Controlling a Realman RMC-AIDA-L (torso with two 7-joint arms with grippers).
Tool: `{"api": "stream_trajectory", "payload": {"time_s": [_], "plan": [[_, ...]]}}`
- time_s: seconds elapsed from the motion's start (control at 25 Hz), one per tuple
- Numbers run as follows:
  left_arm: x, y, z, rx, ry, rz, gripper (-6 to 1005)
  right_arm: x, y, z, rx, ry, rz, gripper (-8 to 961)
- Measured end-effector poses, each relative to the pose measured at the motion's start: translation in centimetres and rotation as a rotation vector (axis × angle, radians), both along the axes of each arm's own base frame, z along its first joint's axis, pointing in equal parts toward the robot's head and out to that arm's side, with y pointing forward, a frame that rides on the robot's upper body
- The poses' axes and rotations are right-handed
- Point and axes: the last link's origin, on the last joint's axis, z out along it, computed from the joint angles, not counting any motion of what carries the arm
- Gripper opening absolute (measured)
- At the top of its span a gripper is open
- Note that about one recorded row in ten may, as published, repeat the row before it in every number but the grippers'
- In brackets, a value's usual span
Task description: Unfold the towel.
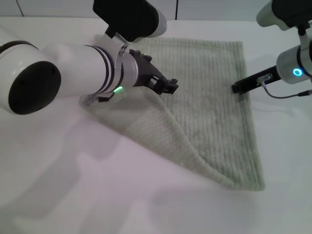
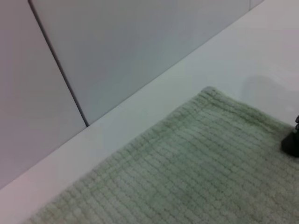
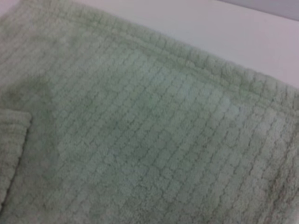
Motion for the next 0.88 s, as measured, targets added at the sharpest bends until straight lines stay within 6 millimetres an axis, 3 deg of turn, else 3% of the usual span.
{"api": "stream_trajectory", "payload": {"time_s": [0.4, 0.88], "plan": [[-0.1, 0.0, -0.6, -0.022, -0.015, 0.017, 848, 0.3, -0.1, -0.2, -0.001, -0.005, -0.001, 5], [-2.0, 2.1, -2.6, 0.003, -0.017, 0.050, 849, 0.0, -0.1, -0.2, -0.006, -0.004, 0.004, 6]]}}
